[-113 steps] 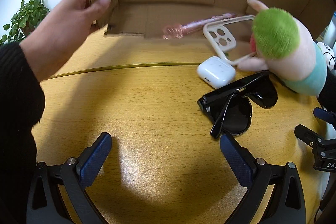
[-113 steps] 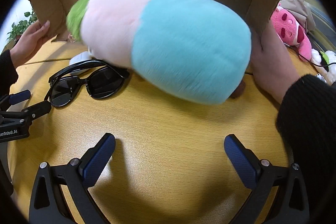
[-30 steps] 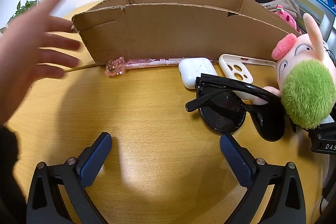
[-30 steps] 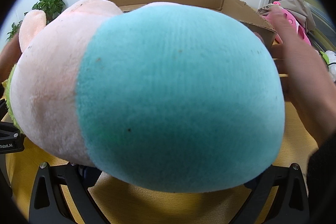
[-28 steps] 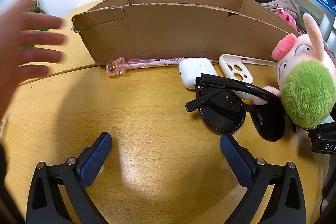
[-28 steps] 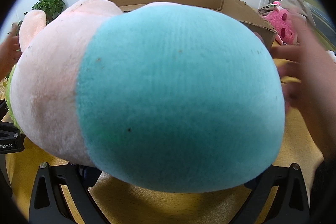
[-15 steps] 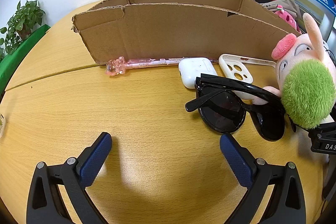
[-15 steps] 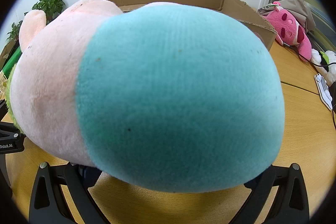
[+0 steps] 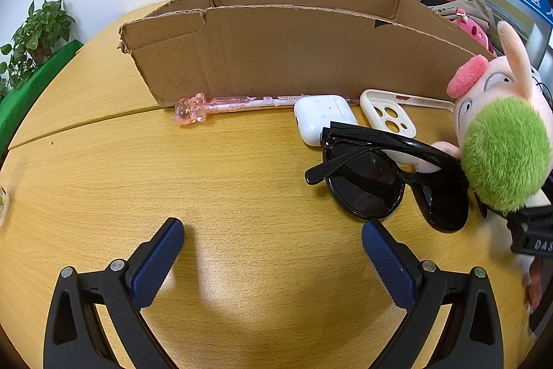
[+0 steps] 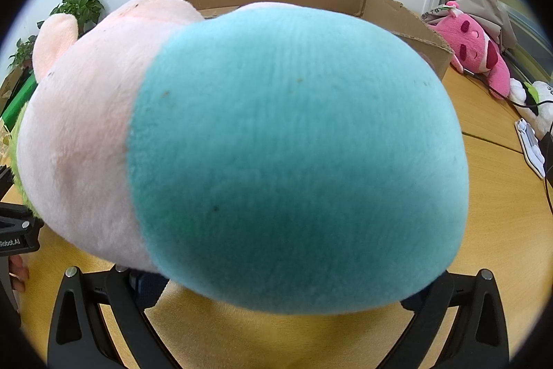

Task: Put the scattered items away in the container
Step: 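Move the right tool to the plush pig and close its fingers on it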

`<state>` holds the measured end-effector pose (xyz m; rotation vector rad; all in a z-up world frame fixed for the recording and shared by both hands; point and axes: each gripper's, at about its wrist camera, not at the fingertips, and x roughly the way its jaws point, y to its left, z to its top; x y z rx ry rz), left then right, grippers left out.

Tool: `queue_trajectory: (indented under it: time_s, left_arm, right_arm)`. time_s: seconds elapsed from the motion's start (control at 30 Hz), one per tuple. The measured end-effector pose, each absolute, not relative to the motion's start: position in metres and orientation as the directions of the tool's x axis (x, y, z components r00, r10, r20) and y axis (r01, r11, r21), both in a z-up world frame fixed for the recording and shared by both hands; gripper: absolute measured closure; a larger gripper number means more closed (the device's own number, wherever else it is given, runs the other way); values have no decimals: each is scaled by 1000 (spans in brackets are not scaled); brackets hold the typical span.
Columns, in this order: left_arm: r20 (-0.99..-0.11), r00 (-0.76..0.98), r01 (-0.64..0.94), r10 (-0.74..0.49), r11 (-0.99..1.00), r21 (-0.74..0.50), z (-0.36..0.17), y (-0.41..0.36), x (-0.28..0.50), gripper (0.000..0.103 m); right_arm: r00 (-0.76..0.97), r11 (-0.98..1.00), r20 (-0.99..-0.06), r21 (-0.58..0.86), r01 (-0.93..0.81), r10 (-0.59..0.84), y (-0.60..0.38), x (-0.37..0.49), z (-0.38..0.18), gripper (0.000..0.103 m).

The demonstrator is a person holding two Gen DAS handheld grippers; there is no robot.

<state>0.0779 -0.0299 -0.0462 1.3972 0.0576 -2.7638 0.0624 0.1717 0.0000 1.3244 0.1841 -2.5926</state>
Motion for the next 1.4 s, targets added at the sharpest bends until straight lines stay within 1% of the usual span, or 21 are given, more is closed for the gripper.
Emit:
queue_trajectory:
  time_s: [0.27, 0.33, 0.43, 0.53, 0.63, 0.73, 0.83, 0.87, 0.9, 1.0, 1.07, 1.1, 1.13, 1.23, 1.27, 1.33, 1.4]
  left_arm:
    - [-808, -590, 40, -6, -999, -22, -45, -22, 98, 0]
    - [-794, -606, 24, 41, -997, -70, -37, -22, 112, 0]
    - [-739, -655, -60, 159, -985, -159, -14, -12, 128, 0]
    - [-675, -693, -151, 253, -967, -207, 12, 6, 134, 0]
    - [-641, -698, -210, 318, -948, -241, 27, 23, 121, 0]
    - [-642, -694, -216, 326, -945, -247, 29, 37, 96, 0]
    - [-664, -669, -214, 332, -943, -256, 20, 47, 71, 2]
    - [-666, -661, -211, 345, -938, -276, 16, 48, 66, 3]
    - [-661, -652, -213, 370, -927, -309, 14, 46, 64, 6]
    - [-652, -618, -250, 439, -896, -367, 10, 47, 67, 24]
    - [-655, -607, -251, 450, -891, -380, 8, 46, 69, 28]
    - [-651, -598, -258, 467, -882, -395, 7, 45, 70, 34]
    - [-648, -590, -265, 482, -874, -408, 6, 44, 71, 41]
    - [-648, -595, -271, 476, -878, -395, 8, 44, 76, 46]
    - [-644, -603, -273, 471, -881, -387, 10, 44, 79, 48]
    - [-630, -621, -273, 466, -882, -384, 15, 39, 86, 52]
    - [-608, -634, -281, 478, -875, -395, 21, 33, 94, 53]
  right_arm:
    - [-560, -952, -811, -8, 305, -172, 172, 96, -2, 0]
    - [-555, -945, -810, -7, 328, -187, 178, 101, -2, 0]
    - [-546, -927, -807, 6, 374, -226, 182, 119, 0, 0]
    - [-578, -919, -764, 47, 392, -286, 191, 130, 17, 0]
    - [-636, -915, -692, 87, 395, -340, 203, 131, 46, 0]
    - [-679, -912, -626, 144, 383, -384, 220, 118, 70, 0]
    - [-697, -920, -604, 194, 341, -386, 234, 94, 72, 0]
    - [-699, -923, -605, 207, 326, -382, 238, 86, 70, 0]
    - [-695, -925, -611, 219, 310, -378, 242, 79, 66, 0]
    - [-648, -908, -637, 291, 300, -418, 246, 60, 50, 0]
    - [-606, -874, -630, 367, 318, -485, 244, 55, 41, 1]
    - [-600, -863, -620, 377, 336, -505, 241, 57, 40, 6]
    - [-604, -861, -613, 360, 360, -509, 236, 61, 41, 6]
    - [-614, -874, -625, 291, 389, -481, 222, 77, 45, 11]
    - [-612, -875, -629, 289, 388, -479, 221, 83, 45, 13]
    - [-595, -865, -633, 302, 400, -496, 219, 102, 46, 14]
    - [-553, -831, -625, 342, 440, -550, 219, 125, 48, 13]
